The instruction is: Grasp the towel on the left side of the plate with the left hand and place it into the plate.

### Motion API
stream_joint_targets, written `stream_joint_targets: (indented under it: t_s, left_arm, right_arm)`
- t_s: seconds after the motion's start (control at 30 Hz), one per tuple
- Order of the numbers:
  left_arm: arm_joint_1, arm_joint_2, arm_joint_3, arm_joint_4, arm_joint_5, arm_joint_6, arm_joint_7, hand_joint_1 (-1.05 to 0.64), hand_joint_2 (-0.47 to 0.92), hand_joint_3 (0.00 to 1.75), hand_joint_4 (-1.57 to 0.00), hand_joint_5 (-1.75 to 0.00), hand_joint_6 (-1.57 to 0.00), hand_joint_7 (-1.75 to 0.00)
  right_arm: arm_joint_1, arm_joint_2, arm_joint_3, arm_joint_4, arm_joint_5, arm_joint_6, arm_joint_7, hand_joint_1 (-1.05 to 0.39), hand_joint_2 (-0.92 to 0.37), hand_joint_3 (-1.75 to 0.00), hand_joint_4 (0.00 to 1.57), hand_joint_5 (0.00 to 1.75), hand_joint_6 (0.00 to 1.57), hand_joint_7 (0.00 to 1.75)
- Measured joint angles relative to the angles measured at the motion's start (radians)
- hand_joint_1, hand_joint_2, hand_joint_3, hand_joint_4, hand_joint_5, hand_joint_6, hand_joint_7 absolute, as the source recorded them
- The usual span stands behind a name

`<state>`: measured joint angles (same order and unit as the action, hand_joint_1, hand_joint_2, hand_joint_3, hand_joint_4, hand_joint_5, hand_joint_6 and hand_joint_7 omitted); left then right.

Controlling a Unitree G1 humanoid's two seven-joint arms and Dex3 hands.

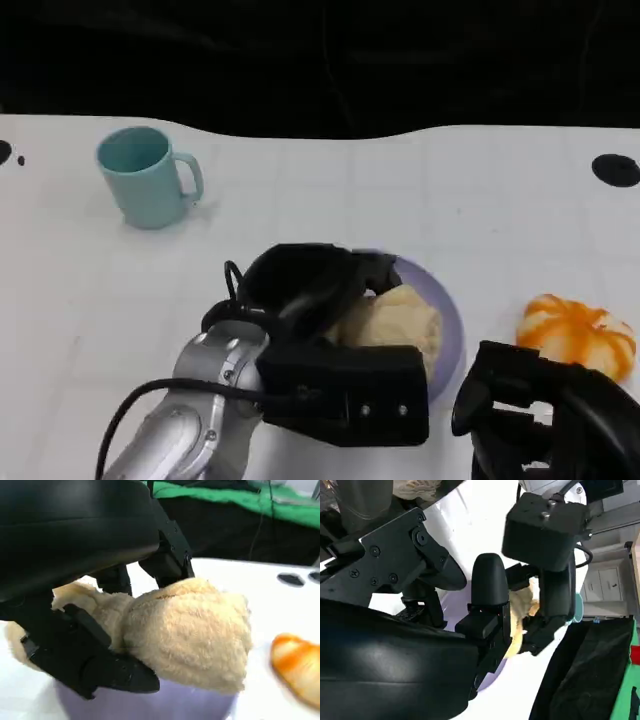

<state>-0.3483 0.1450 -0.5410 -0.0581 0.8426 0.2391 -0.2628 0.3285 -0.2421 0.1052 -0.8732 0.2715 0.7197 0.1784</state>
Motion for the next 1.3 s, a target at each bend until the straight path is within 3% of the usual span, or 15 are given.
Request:
stream_joint_targets:
  t_s: [0.2, 0.4, 0.67, 0.8, 1.0, 1.13, 1.3]
  left_arm:
    - [0.000, 0.025, -0.003, -0.038, 0.021, 0.012, -0.029, -0.76, 0.92, 0.16, -0.04, -0.40, -0.17, 0.00]
    - [0.000, 0.061, -0.002, -0.072, 0.030, 0.032, -0.108, -0.81, 0.92, 0.17, 0.00, -0.37, -0.12, 0.00]
    - [0.003, 0.103, 0.039, -0.168, 0.021, 0.046, -0.184, -0.77, 0.92, 0.20, 0.00, -0.38, -0.16, -0.02]
    - [0.013, 0.125, 0.096, -0.244, -0.056, 0.064, -0.267, -0.71, 0.92, 0.19, -0.05, -0.49, -0.23, -0.05]
    - [0.057, 0.165, 0.220, -0.379, -0.212, 0.108, -0.360, -0.56, 0.92, 0.19, -0.38, -0.55, -0.47, -0.10]
    - [0.116, 0.177, 0.351, -0.458, -0.414, 0.106, -0.382, -0.44, 0.92, 0.29, -0.77, -0.45, -0.73, -0.08]
    - [0.206, 0.180, 0.479, -0.547, -0.615, 0.124, -0.383, -0.34, 0.92, 0.32, -0.87, -0.47, -0.84, -0.10]
  right_arm:
    - [0.000, 0.000, -0.003, 0.000, 0.001, 0.000, 0.001, -0.11, -0.51, -1.27, 0.73, 1.75, 0.65, 1.57]
    - [0.000, -0.001, -0.003, 0.000, 0.001, 0.000, 0.001, -0.11, -0.51, -1.27, 0.72, 1.75, 0.65, 1.57]
    - [-0.001, -0.001, -0.003, 0.000, 0.001, 0.002, 0.000, -0.10, -0.52, -1.27, 0.72, 1.75, 0.64, 1.57]
    - [-0.005, -0.001, -0.002, 0.000, 0.001, 0.001, -0.001, -0.09, -0.52, -1.27, 0.73, 1.75, 0.64, 1.57]
    - [-0.009, -0.001, -0.003, 0.000, 0.001, 0.000, 0.000, -0.10, -0.51, -1.28, 0.73, 1.75, 0.65, 1.57]
    - [-0.011, -0.001, -0.003, 0.001, 0.001, 0.000, 0.000, -0.09, -0.50, -1.30, 0.73, 1.75, 0.65, 1.57]
    - [-0.018, 0.001, 0.003, 0.001, 0.001, 0.006, -0.003, -0.09, -0.50, -1.31, 0.74, 1.75, 0.65, 1.57]
